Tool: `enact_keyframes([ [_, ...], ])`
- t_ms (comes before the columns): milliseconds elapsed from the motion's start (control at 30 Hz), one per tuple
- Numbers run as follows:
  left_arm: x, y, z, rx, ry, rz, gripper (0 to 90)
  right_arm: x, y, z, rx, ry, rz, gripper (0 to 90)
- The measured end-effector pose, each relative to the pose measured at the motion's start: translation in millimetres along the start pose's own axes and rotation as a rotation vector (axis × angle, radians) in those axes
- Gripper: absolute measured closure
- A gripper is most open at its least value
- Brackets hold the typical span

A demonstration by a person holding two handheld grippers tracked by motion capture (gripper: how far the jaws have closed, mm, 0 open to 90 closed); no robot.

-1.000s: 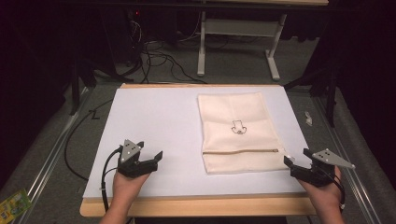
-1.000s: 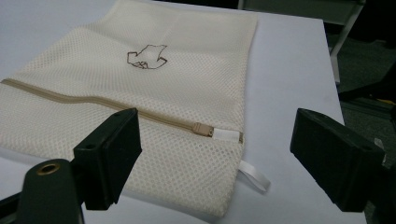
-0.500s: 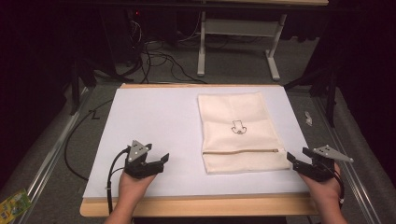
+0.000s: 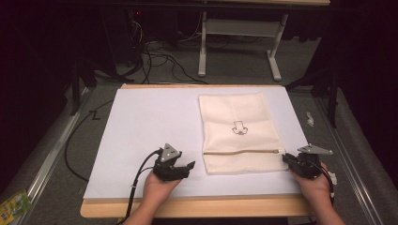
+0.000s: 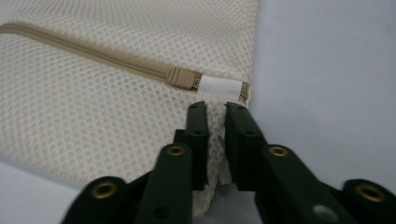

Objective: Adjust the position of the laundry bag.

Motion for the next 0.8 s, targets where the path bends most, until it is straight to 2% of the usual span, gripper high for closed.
enact_keyframes([
  [33,0.0,0.0,0.0,0.000,0.000,0.000,37.6,0.0,0.0,0.0,0.000,0.000,0.000,85.5],
  [100,8.5,15.3,4.5,-0.020,0.001,-0.009,40.4,-11.2,-4.4,-4.6,-0.013,-0.034,0.024,86.4],
  [133,8.5,15.3,4.5,-0.020,0.001,-0.009,42.2,-15.4,-5.7,-6.1,-0.017,-0.043,0.032,86.5],
  [167,11.3,25.6,7.9,-0.035,-0.007,-0.010,43.3,-19.5,-6.8,-7.0,-0.019,-0.053,0.043,86.5],
  [267,11.3,34.9,11.5,-0.058,-0.016,0.002,48.4,-28.8,-7.9,-7.1,-0.020,-0.078,0.056,86.7],
  [333,8.9,46.8,14.1,-0.084,-0.040,0.053,50.6,-32.2,-7.1,-6.3,-0.019,-0.092,0.061,86.7],
  [367,8.9,46.8,14.1,-0.084,-0.040,0.053,52.6,-33.3,-6.5,-5.9,-0.020,-0.093,0.059,86.8],
  [400,8.3,50.2,14.4,-0.097,-0.021,0.103,55.2,-33.8,-5.7,-5.6,-0.021,-0.093,0.057,86.7],
  [433,8.3,50.2,14.4,-0.097,-0.021,0.103,60.4,-33.8,-5.7,-5.6,-0.021,-0.093,0.057,86.7],
  [467,7.6,50.2,14.7,-0.093,-0.013,0.123,68.3,-34.2,-4.6,-5.3,-0.022,-0.091,0.059,86.8],
  [500,6.1,49.6,14.0,-0.091,-0.018,0.120,76.9,-34.2,-4.4,-5.4,-0.021,-0.090,0.060,86.9],
  [533,6.1,49.6,14.0,-0.091,-0.018,0.120,81.0,-34.2,-4.4,-5.4,-0.021,-0.090,0.060,86.9],
  [567,4.9,48.0,12.7,-0.085,-0.034,0.095,85.4,-34.1,-4.6,-5.5,-0.021,-0.088,0.062,87.0],
  [700,4.0,39.3,8.2,-0.110,-0.018,0.080,88.3,-37.3,-5.1,-5.7,-0.017,-0.093,0.071,87.0],
  [800,-0.6,20.3,-0.1,-0.129,-0.001,0.090,88.4,-45.6,-6.1,-5.7,-0.011,-0.092,0.106,86.8],
])
Point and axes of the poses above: each handheld gripper's, and its own axes: y roughly forward along the jaws, z roughly out of its top, x roughly to its right, the point moved 7 cm from there along y, roughly forward along the jaws, and after that the axes turned 9 degrees about -x, right-handed, at the moved point
